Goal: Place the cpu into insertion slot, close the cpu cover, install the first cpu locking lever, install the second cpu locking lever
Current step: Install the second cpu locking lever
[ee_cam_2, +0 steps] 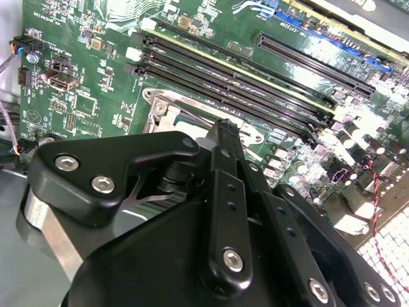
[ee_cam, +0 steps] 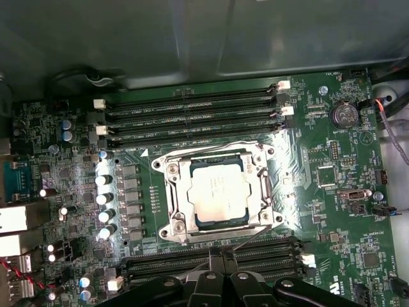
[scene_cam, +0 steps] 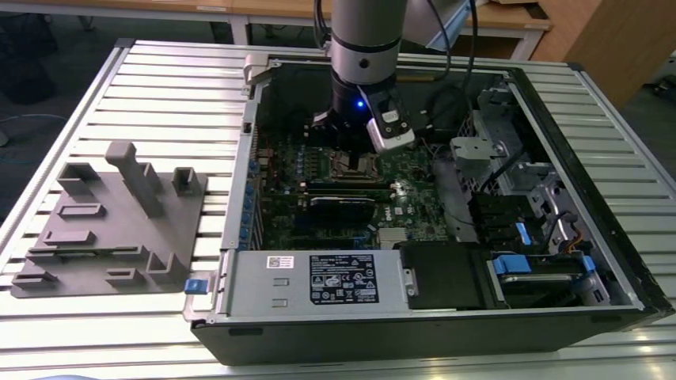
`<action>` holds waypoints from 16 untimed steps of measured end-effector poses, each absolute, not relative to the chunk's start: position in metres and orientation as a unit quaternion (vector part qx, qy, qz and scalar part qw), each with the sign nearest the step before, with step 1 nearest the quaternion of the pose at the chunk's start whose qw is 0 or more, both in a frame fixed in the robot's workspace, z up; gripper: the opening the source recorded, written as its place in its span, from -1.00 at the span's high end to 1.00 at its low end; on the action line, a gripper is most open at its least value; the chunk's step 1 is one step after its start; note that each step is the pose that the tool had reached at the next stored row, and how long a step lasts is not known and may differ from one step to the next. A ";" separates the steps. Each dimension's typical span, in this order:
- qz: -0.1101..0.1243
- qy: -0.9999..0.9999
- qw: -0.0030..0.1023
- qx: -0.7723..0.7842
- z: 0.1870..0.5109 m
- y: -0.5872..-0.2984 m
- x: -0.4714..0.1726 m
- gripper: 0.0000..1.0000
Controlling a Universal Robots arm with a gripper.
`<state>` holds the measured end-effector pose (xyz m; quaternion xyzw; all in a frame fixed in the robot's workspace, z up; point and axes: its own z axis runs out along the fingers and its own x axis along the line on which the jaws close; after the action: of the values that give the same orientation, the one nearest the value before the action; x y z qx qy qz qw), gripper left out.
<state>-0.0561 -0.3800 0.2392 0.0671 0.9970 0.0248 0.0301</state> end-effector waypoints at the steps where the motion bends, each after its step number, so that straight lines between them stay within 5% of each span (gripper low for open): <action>1: 0.025 0.997 0.030 0.067 0.239 -0.380 -0.056 0.79; 16: 0.025 0.997 0.030 0.067 0.237 -0.380 -0.056 0.79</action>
<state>-0.0562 -0.3801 0.2372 0.0671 0.9970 0.0247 0.0300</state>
